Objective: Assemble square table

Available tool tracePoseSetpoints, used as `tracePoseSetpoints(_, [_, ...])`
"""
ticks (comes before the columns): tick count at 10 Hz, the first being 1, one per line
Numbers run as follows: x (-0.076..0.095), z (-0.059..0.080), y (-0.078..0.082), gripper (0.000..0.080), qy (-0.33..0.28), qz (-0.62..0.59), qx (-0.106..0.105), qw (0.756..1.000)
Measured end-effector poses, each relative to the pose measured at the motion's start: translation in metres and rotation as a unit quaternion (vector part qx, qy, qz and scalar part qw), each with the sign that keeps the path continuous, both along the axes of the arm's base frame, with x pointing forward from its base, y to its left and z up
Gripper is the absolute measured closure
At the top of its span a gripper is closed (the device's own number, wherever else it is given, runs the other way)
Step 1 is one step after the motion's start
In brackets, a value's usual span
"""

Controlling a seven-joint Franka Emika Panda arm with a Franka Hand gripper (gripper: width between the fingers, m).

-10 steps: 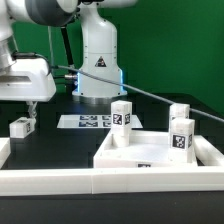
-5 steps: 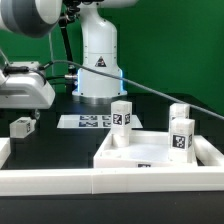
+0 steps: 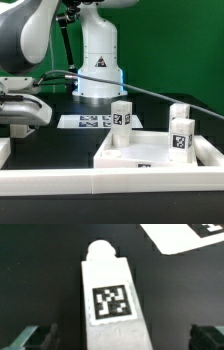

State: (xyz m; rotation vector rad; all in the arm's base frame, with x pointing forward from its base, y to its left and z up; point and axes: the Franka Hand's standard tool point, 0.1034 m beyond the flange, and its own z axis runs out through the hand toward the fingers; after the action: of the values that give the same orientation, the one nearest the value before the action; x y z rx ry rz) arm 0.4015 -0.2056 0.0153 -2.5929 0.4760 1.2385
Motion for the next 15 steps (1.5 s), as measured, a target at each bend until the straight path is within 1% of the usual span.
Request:
tracePoseSetpoints(4, [-0.0029, -0.0044, 0.0009, 0.015, 0.005, 0.0, 0.001, 1.0])
tracePoseSetpoints(8, [-0.0012, -0.0075, 0.0058, 0.015, 0.002, 0.004, 0.003, 1.0])
tracePoseSetpoints(9, [-0.0011, -0.0075, 0.006, 0.0273, 0.002, 0.004, 0.003, 1.0])
tracePoseSetpoints(10, [-0.0012, -0.0077, 0.0064, 0.0416, 0.003, 0.005, 0.003, 1.0])
tracePoseSetpoints(11, [-0.0015, -0.0077, 0.0064, 0.0416, 0.003, 0.005, 0.003, 1.0])
tracePoseSetpoints(12, [-0.0016, -0.0077, 0.0062, 0.0485, 0.003, 0.004, 0.003, 1.0])
tracePoseSetpoints(15, [-0.0015, -0.0077, 0.006, 0.0485, 0.003, 0.004, 0.003, 1.0])
